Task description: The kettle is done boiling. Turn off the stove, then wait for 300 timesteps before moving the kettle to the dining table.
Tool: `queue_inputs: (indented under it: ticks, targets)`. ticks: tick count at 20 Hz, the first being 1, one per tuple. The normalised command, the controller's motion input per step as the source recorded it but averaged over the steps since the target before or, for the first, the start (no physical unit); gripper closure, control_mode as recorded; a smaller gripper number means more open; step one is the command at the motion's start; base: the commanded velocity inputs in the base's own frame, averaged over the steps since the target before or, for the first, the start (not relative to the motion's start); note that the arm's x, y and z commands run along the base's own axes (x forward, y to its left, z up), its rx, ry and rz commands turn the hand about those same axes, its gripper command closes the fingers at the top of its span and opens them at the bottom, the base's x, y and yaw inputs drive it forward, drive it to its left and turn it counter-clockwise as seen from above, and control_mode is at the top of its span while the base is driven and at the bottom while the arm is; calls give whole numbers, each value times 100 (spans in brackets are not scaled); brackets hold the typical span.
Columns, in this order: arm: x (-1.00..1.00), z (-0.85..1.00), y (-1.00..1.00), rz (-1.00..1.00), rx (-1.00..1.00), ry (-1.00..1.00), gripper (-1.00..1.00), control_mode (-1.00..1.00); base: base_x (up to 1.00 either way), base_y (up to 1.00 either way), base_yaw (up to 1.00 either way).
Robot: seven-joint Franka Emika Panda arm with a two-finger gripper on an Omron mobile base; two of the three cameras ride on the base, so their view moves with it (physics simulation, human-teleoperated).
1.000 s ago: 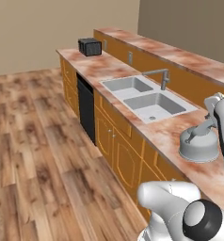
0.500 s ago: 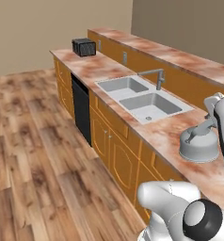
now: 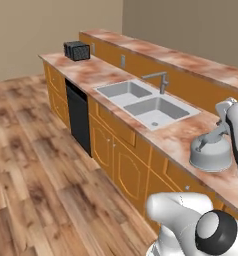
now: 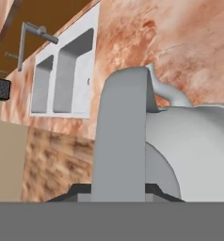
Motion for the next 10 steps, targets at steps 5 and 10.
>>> queue_inputs:
  ticks: [5,10]
  targets:
    - [0,0,0,0,0,0,100,100,3,66,-23]
    - [0,0,0,0,0,0,100,100,6,63,-22]
